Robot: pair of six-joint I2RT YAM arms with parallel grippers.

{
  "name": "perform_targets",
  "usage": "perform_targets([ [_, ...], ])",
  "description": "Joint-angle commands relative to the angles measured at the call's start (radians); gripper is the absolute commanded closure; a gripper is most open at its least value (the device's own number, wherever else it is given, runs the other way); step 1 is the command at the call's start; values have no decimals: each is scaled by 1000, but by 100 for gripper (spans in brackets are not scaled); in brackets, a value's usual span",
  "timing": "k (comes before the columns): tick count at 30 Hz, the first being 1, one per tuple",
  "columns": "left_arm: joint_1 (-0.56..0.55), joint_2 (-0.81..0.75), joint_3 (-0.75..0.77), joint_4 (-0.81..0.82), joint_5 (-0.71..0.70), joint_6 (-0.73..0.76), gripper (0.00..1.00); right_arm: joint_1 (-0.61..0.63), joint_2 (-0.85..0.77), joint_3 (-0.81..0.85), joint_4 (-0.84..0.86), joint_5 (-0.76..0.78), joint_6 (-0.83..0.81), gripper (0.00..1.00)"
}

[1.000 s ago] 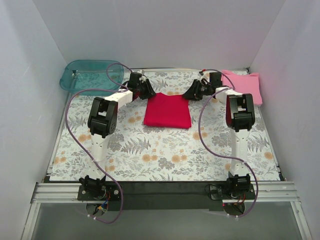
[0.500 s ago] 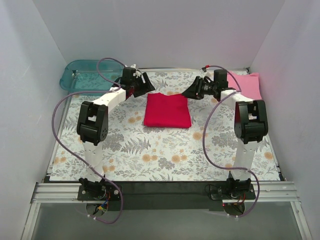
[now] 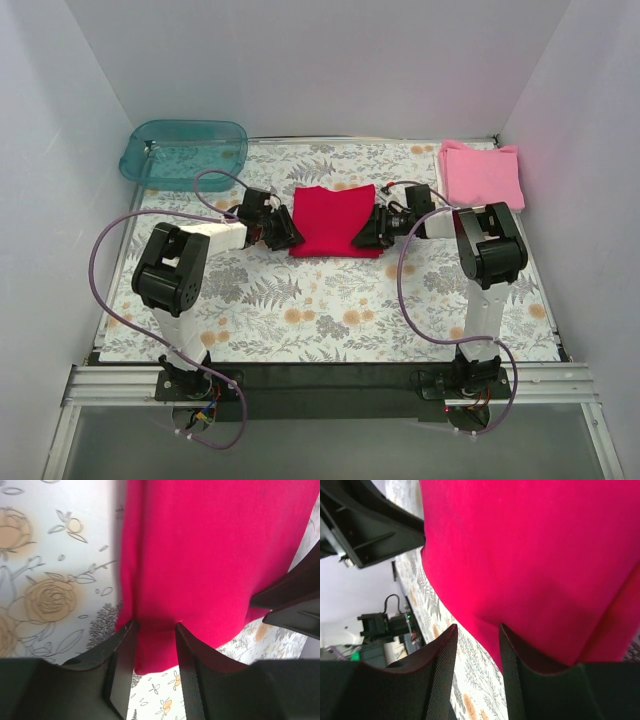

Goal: Fold and stack the t-shirts
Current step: Fold the tshirt

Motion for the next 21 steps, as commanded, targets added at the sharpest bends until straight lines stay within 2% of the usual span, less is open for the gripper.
perform_targets([
  [1,7,-5,-33,23,-52,-24,65,-33,42,-35,27,30,-61,60],
  [5,9,-1,-73,3,-77,-31,68,-61,39,-76,29,42,-78,61],
  [9,9,-67,-82,-35,-97,-12,66,-65,-41,-102,22,30,-76,61],
  [11,9,-107,-75,-73,-126,21,61,-64,-113,-110,18,32,-70,61],
  [14,1,-196,-64,-110,-178,67,48,-65,-222,-105,-33,82,-85,60],
  [15,-4,-215,-50,-119,-193,103,40,-64,-248,-96,-106,134,-104,60],
  [17,-36,-268,-29,-155,-262,148,34,-65,-321,-64,-204,200,-156,59],
  [20,-117,-311,28,-199,-360,243,28,-64,-415,-23,-394,356,-219,56],
  [21,-146,-316,62,-217,-427,299,27,-65,-467,-18,-477,451,-230,55],
])
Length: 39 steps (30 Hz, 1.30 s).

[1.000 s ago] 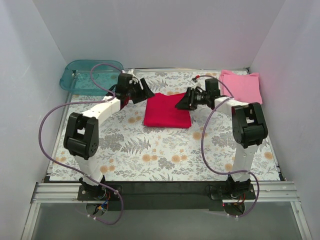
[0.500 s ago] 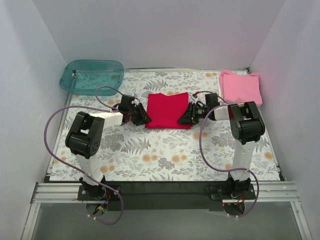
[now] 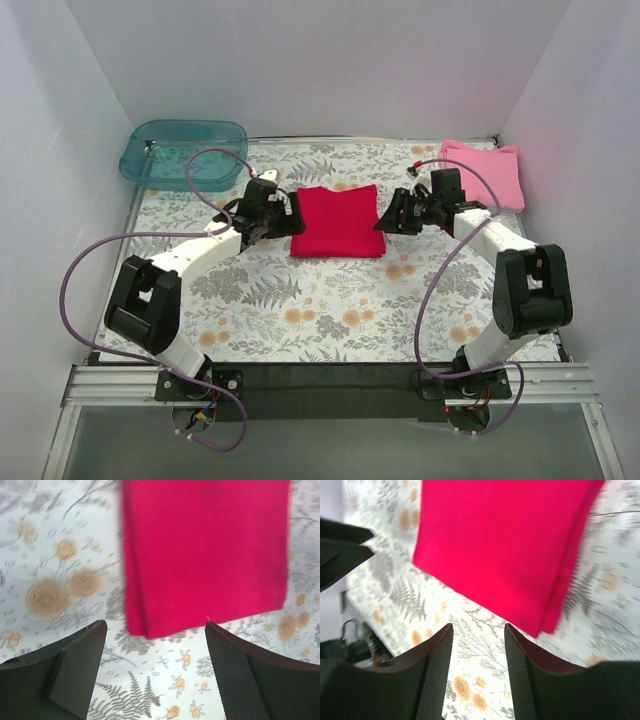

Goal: Fold and stack the t-shirts
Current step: Fold the tshirt

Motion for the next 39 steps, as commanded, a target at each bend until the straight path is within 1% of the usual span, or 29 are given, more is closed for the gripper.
perform_targets([
  [1,-139,-66,95,-63,-195,174,26,-7,-134,55,-264,266,-95,55],
  [2,-170,-62,109,-64,-224,200,26,-11,-163,49,-301,315,-105,54],
  [3,-197,-59,123,-64,-259,222,26,-19,-194,43,-327,411,-105,52],
  [4,-220,-51,149,-66,-276,237,26,-25,-253,37,-373,448,-108,52],
  [5,-269,-34,160,-64,-290,269,26,-31,-283,26,-393,481,-103,50],
  [6,-291,-19,173,-64,-299,282,27,-50,-312,23,-412,539,-102,47],
  [7,-337,-3,202,-60,-325,306,28,-60,-367,20,-447,561,-97,42],
  [9,-383,52,230,-52,-358,375,31,-93,-418,12,-473,596,-96,31],
  [11,-441,90,265,-28,-387,447,32,-122,-473,4,-498,596,-100,26],
  [12,-458,122,275,-18,-391,466,33,-131,-490,0,-501,601,-102,20],
  [14,-495,159,299,12,-381,498,34,-146,-525,-22,-508,605,-97,15],
  [17,-540,228,345,37,-376,556,37,-182,-550,-49,-516,596,-83,3],
  [18,-549,247,359,43,-373,579,38,-214,-553,-55,-519,584,-80,2],
  [21,-578,297,374,75,-365,599,41,-243,-558,-72,-530,564,-77,2],
  [22,-583,310,377,81,-361,603,43,-246,-556,-75,-532,559,-77,2],
  [29,-593,414,424,101,-333,606,47,-254,-529,-98,-524,501,-96,2],
  [37,-593,521,454,137,-335,622,51,-254,-515,-143,-487,453,-66,2],
  [39,-593,535,444,161,-345,630,55,-254,-518,-150,-461,441,-65,2],
])
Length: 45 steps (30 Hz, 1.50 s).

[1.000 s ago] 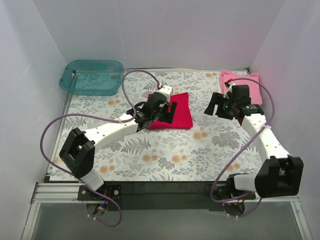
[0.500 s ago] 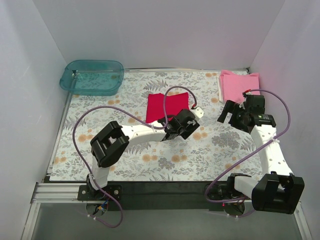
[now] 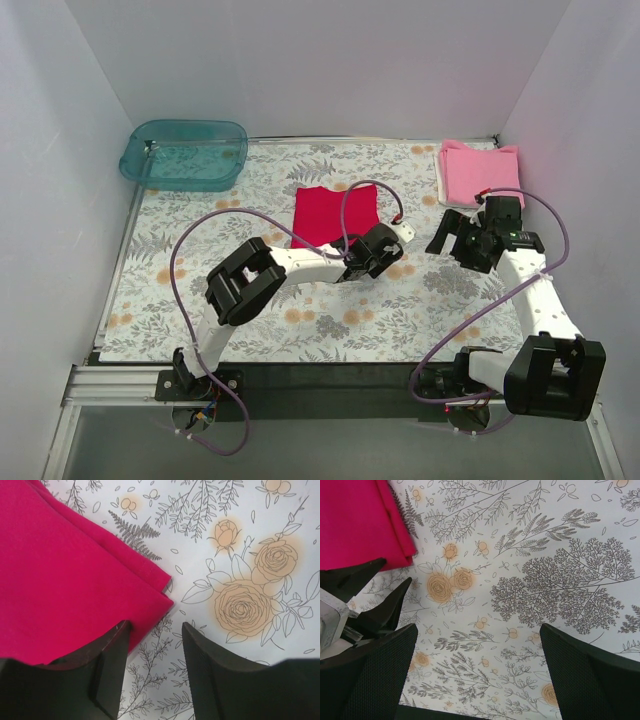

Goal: Fold and stack the t-shirts
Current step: Fold the tshirt, then neatly place the folded tshirt to the corner

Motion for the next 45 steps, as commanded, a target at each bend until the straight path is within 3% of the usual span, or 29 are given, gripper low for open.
perform_targets([
  [1,-1,13,15,55,-15,28,57,-4,-11,-8,68,-38,18,2],
  [3,-1,26,6,63,-25,31,62,-4,-17,-8,98,-33,19,2],
  [7,-1,39,-7,74,-38,19,90,-4,-45,-23,147,-5,29,2],
  [10,2,21,-13,72,-42,-1,100,-5,-48,-51,190,7,91,2],
  [25,83,-164,-57,23,63,-242,100,8,233,-120,537,-238,358,3],
  [32,94,-195,-60,22,79,-282,100,122,418,-92,707,-275,515,3],
  [40,103,-221,-71,25,103,-318,100,243,638,12,763,-265,602,3],
  [45,101,-241,-80,33,116,-363,100,307,733,79,761,-260,639,12],
])
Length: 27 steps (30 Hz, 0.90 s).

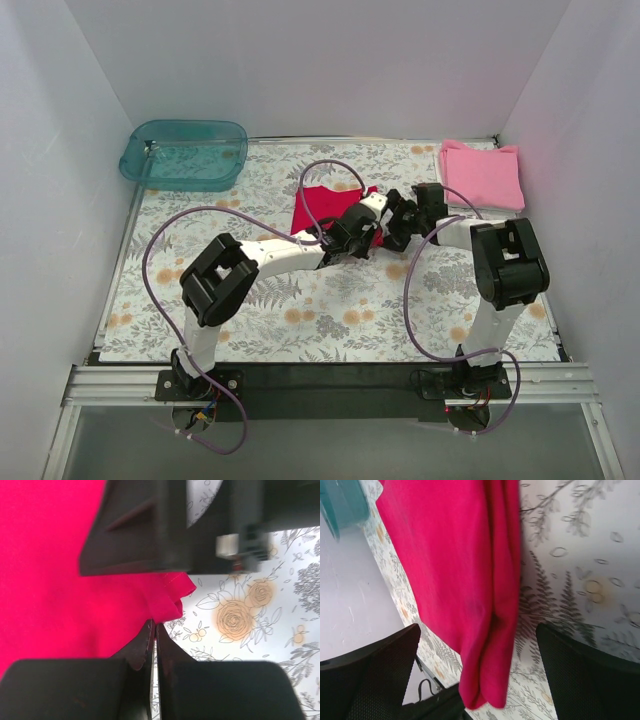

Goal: Fold and stack the t-shirts
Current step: Neatly place the folded tshirt to the corner

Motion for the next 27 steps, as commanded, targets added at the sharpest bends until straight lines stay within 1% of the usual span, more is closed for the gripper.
perform_targets([
  [1,1,-107,-14,22,19,-50,100,46,77,44,-26,39,26,14],
  [5,4,-109,-11,25,28,-67,100,102,126,86,-28,36,32,22],
  [7,1,-110,-9,23,51,-74,100,116,152,98,-28,33,29,28],
  [10,1,-118,-22,26,77,-90,100,130,174,121,-34,39,-4,42],
  [11,1,-123,-26,27,80,-99,100,130,179,130,-37,46,-15,53],
  [13,1,-130,-37,27,80,-105,99,129,180,141,-51,55,-61,64],
  [14,1,-135,-42,25,80,-114,93,130,180,150,-81,61,-83,69],
  [15,1,-144,-45,25,79,-117,90,129,179,175,-100,76,-136,79],
  [16,2,-152,-48,23,80,-120,86,130,179,187,-123,84,-162,83],
  [17,2,-156,-45,20,82,-122,82,129,180,202,-159,95,-196,93],
  [18,2,-163,-40,10,87,-125,72,129,176,227,-195,122,-225,99],
  [20,11,-176,-22,-9,90,-134,62,127,171,250,-248,163,-302,99],
  [21,24,-183,-19,-25,94,-149,54,127,168,276,-262,179,-325,99],
  [22,31,-196,-17,-35,99,-159,48,126,165,291,-278,194,-381,99],
  [23,42,-204,-17,-42,106,-169,47,124,160,308,-299,231,-411,99],
  [24,68,-222,-17,-61,114,-192,40,123,157,353,-337,249,-491,99],
  [25,85,-235,-22,-70,114,-208,37,123,156,373,-359,268,-492,99],
  [26,103,-245,-26,-78,123,-223,33,118,156,399,-379,289,-573,99],
  [27,144,-262,-42,-95,131,-258,29,119,156,422,-426,335,-612,99],
])
